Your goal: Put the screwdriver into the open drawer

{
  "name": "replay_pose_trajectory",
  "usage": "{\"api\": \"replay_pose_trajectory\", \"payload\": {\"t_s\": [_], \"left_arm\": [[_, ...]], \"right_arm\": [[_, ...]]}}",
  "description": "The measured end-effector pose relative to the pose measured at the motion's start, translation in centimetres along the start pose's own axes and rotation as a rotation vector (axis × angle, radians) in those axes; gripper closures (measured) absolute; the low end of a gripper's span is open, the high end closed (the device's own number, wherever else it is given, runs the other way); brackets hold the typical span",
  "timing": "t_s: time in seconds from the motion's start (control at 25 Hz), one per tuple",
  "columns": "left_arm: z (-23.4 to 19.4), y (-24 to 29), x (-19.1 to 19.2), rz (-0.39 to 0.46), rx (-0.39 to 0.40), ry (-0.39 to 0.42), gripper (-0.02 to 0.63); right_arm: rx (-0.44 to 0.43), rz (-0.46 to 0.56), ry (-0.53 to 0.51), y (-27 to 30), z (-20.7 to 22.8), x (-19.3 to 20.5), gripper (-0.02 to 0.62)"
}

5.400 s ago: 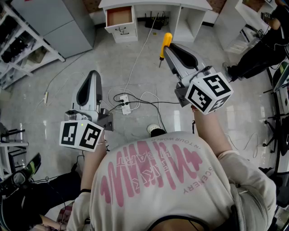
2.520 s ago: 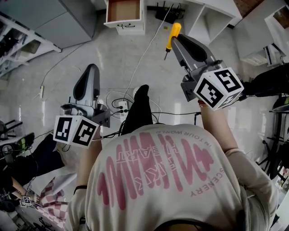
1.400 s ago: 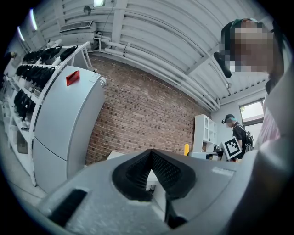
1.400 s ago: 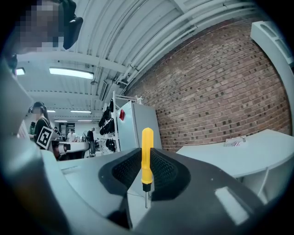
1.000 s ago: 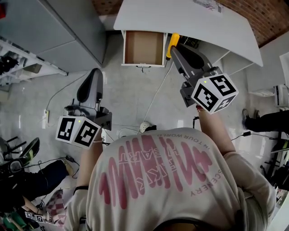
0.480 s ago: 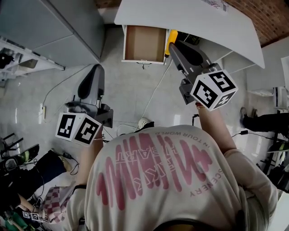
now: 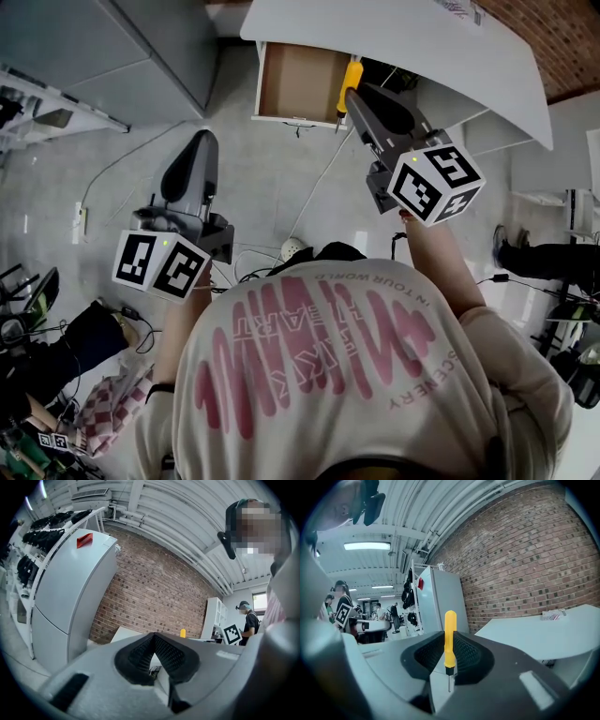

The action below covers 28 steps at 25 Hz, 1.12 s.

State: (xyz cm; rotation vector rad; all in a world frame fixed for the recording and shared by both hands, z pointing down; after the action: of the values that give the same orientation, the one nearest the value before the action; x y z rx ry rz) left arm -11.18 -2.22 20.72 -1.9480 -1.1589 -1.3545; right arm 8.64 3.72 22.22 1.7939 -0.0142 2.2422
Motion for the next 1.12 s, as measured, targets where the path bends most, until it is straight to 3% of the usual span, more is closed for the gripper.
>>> {"api": "replay_pose_trajectory", "payload": {"t_s": [0.64,0.92,1.12], "left_arm": [[-1.6,3.1,7.5,-0.091,-0.066,-0.052,0.603],[-6.0,7.4,9.6,-0.129,-0.139,0.0,0.603],[-8.8,10.6,10.7,-0.141,-0.21,0.022,0.602]], "right_arm": [[-0.015,-0.15,0.06,4.2,4.5,7.0,0.526],[-0.058,-0.25,-0.015,10.7,8.6,10.3,0.526],[-0.151,-0.387,-0.124,15.7,11.5,13.6,0.526]]}}
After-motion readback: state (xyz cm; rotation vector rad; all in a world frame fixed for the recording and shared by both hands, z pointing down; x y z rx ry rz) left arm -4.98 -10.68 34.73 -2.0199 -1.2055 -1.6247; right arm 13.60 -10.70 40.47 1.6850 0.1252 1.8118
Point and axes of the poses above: the fingertips, and each gripper's own axes: y forward along the fingers, z to its right, x out of its underside, the point moved 1 cm from there along -y, backward along the fingers, and after that the axes turned 6 degrees about -x, right-handed, at the moved point
